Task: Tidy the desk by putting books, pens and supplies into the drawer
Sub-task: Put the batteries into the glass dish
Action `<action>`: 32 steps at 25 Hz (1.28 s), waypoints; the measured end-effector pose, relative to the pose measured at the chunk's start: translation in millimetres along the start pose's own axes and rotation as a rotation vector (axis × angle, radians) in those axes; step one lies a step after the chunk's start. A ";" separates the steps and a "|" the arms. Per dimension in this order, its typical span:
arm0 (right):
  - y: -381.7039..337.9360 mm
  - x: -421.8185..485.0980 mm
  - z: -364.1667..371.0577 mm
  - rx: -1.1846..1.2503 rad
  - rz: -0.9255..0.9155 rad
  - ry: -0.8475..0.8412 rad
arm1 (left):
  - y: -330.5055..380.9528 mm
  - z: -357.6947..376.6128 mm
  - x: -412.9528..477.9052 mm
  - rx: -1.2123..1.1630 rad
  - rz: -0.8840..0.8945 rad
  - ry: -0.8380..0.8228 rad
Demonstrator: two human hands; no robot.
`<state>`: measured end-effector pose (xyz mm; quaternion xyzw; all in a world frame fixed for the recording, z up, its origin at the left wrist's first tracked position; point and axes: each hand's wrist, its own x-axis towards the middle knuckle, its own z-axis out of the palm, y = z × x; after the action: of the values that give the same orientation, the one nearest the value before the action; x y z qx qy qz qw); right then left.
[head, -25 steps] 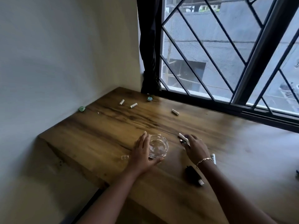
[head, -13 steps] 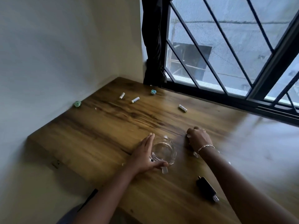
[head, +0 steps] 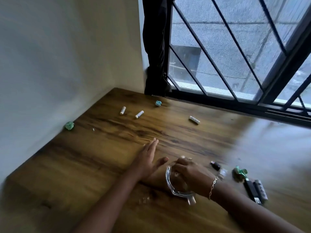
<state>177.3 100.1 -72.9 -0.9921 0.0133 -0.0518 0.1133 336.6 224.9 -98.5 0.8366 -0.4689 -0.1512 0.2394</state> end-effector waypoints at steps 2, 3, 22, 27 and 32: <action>-2.9 1.4 7.3 0.012 -0.022 -0.055 | -8.7 -1.8 10.0 0.020 0.020 0.031; -4.6 1.9 9.6 0.027 -0.028 -0.077 | -11.1 -3.2 16.1 0.052 0.035 0.048; 137.3 109.6 -11.1 -0.152 0.545 0.159 | -23.1 3.0 67.4 0.263 0.179 0.136; 47.2 53.8 -32.9 0.131 0.156 0.320 | -44.6 -14.3 97.0 0.178 0.076 0.559; 10.0 -2.6 -5.1 0.060 -0.066 0.180 | -67.5 -66.2 137.6 0.280 -0.162 0.500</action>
<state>174.1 89.4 -70.6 -0.9795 -0.0109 -0.1447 0.1394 487.1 154.3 -83.5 0.9076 -0.3431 0.1071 0.2171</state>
